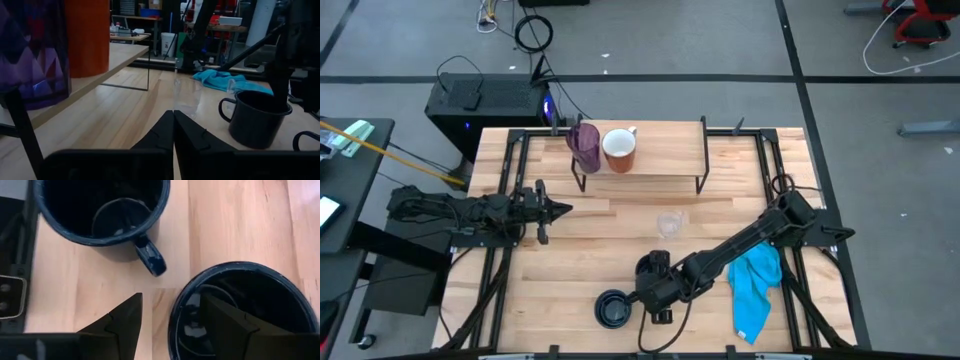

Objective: Stack small to large cups/mugs on shelf
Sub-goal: Put the top black mug on the shelf

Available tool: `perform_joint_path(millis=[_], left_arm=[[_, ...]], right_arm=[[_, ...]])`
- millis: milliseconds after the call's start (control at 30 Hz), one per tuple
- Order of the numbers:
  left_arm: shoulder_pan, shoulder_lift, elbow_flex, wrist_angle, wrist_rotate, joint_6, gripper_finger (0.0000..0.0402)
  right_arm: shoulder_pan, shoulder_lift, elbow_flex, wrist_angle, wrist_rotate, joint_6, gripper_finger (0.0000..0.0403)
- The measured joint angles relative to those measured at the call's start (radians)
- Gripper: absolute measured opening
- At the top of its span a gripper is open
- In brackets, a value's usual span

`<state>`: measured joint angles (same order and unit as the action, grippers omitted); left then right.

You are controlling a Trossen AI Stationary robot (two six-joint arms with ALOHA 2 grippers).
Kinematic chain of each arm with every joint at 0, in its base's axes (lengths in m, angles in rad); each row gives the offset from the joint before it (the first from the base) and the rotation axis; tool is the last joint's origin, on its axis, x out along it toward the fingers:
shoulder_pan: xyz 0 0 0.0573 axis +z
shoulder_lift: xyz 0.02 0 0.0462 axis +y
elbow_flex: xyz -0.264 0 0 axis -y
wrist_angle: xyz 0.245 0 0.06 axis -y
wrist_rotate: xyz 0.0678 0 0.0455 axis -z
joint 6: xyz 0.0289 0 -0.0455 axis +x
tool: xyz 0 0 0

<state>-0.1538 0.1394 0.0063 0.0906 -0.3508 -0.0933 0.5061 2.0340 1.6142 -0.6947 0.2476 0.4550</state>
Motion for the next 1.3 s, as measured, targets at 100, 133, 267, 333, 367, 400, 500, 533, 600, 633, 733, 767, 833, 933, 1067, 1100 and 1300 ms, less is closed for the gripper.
perform_joint_path(millis=[100,133,267,333,367,400,500,533,600,633,733,767,833,933,1067,1100,1300], left_arm=[[0.000,0.000,0.000,0.002,0.000,0.000,0.0020],[0.000,0.000,0.000,0.001,0.001,0.000,0.0022],[0.000,0.000,0.000,0.003,0.003,0.000,0.0022],[0.000,0.000,0.000,0.005,0.003,0.000,0.0019],[0.000,0.000,0.000,0.004,0.003,0.000,0.0017],[0.000,-0.002,0.000,0.004,0.003,0.000,0.0015],[0.000,-0.002,0.000,0.003,0.003,0.000,0.0011],[0.000,-0.002,0.000,0.004,0.003,0.000,0.0011],[0.000,-0.002,0.000,0.003,0.003,0.000,0.0011],[0.000,-0.002,0.000,0.003,0.003,0.000,0.0013],[0.000,-0.002,0.000,0.003,0.003,0.000,0.0021],[0.000,-0.002,0.000,0.003,0.003,0.000,0.0023],[0.000,-0.002,0.000,0.003,0.003,0.000,0.0025],[0.000,-0.002,0.000,0.003,0.003,0.000,0.0024],[0.000,-0.002,0.000,0.003,0.003,0.000,0.0016],[0.000,-0.002,0.000,0.003,0.003,-0.001,0.0014],[0.000,-0.002,0.000,0.003,0.003,-0.001,0.0017]], right_arm=[[0.000,0.019,0.000,-0.007,0.007,0.013,0.0206],[0.000,0.022,0.000,-0.013,0.009,0.015,0.0206],[-0.002,0.027,0.000,-0.023,0.015,0.022,0.0198],[-0.002,0.027,0.000,-0.023,0.016,0.021,0.0186],[-0.006,0.027,0.000,-0.023,0.016,0.021,0.0178],[-0.007,0.027,0.000,-0.024,0.016,0.021,0.0169],[-0.009,0.027,0.000,-0.028,0.015,0.019,0.0135],[-0.011,0.027,0.000,-0.029,0.015,0.017,0.0125],[-0.014,0.027,0.000,-0.030,0.014,0.016,0.0104],[-0.014,0.027,0.000,-0.031,0.015,0.016,0.0095],[-0.013,0.026,0.000,-0.033,0.014,0.008,0.0074],[-0.013,0.026,0.000,-0.034,0.014,0.003,0.0068],[-0.013,0.026,0.000,-0.035,0.013,-0.011,0.0059],[-0.013,0.025,0.000,-0.033,-0.002,-0.039,0.0048],[-0.014,0.025,0.000,-0.033,-0.016,-0.089,0.0034],[-0.015,0.025,0.000,-0.034,-0.018,-0.094,0.0032],[-0.026,0.020,0.002,-0.062,-0.040,-0.128,0.0030]])
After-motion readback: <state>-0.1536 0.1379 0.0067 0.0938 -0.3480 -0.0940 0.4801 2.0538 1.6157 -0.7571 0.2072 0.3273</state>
